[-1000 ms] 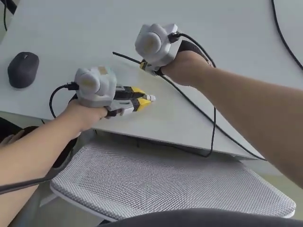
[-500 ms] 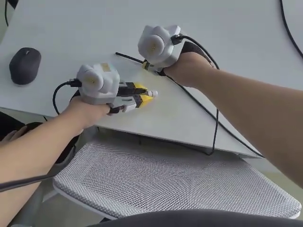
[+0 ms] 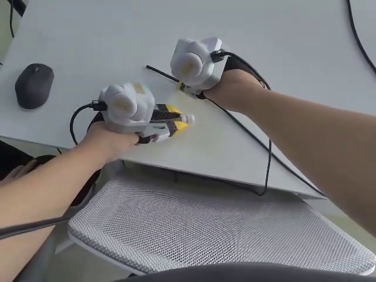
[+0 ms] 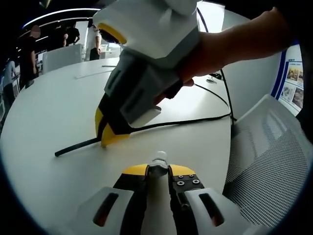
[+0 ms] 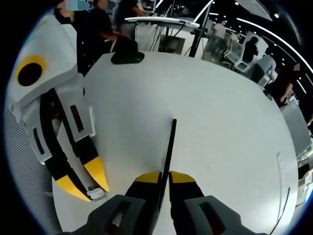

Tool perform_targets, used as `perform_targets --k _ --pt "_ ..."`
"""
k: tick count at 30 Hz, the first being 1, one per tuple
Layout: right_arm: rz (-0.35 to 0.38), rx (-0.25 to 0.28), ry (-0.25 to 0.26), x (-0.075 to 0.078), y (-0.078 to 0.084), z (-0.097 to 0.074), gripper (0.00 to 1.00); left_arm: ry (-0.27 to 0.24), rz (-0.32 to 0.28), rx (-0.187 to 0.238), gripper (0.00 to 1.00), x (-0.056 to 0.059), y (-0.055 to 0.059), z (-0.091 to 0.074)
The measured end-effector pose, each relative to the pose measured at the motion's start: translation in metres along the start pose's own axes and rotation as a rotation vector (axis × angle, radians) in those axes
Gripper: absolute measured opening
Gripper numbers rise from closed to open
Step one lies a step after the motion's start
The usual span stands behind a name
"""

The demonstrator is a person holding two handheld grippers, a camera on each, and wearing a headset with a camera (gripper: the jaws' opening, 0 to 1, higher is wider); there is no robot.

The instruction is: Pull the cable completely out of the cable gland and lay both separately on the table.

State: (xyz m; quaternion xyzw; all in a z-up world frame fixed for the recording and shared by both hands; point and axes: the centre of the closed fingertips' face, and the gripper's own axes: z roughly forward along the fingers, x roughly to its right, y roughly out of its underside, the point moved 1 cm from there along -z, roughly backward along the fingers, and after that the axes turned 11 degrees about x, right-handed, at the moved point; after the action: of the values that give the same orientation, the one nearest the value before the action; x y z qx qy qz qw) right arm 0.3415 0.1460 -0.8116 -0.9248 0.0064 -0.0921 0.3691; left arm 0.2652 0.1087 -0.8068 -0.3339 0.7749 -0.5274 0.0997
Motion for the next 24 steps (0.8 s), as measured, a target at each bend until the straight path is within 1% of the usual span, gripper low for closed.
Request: perform_targets --k 5,8,11,14,19,20,21,22,24 --pt "-0.015 0.000 0.008 0.001 -0.001 0.000 0.04 0.000 0.017 -0.019 0.16 0.001 0.002 -0.001" --pt "-0.015 -0.001 0.018 0.002 0.000 -0.002 0.08 -0.002 0.012 -0.017 0.17 0.001 0.001 -0.001" --pt "-0.011 0.006 0.034 0.005 -0.001 -0.008 0.09 -0.003 0.004 -0.016 0.18 0.002 0.000 -0.002" --pt "0.022 0.039 0.057 0.008 -0.005 -0.017 0.09 -0.009 -0.003 -0.005 0.20 0.001 -0.003 -0.004" --pt "0.040 0.088 0.093 0.015 -0.011 -0.038 0.13 -0.029 -0.008 -0.002 0.26 -0.002 -0.005 -0.005" --pt "0.054 0.094 0.107 0.018 -0.012 -0.042 0.14 -0.035 -0.013 -0.003 0.27 -0.002 -0.005 -0.006" --pt "0.097 0.123 0.133 0.022 -0.017 -0.049 0.14 -0.037 -0.016 -0.003 0.28 -0.002 -0.004 -0.007" --pt "0.114 0.137 0.141 0.023 -0.018 -0.053 0.14 -0.044 -0.017 -0.004 0.28 -0.002 -0.004 -0.008" --pt "0.120 0.140 0.152 0.026 -0.019 -0.062 0.15 -0.051 -0.024 -0.005 0.31 -0.002 -0.003 -0.009"
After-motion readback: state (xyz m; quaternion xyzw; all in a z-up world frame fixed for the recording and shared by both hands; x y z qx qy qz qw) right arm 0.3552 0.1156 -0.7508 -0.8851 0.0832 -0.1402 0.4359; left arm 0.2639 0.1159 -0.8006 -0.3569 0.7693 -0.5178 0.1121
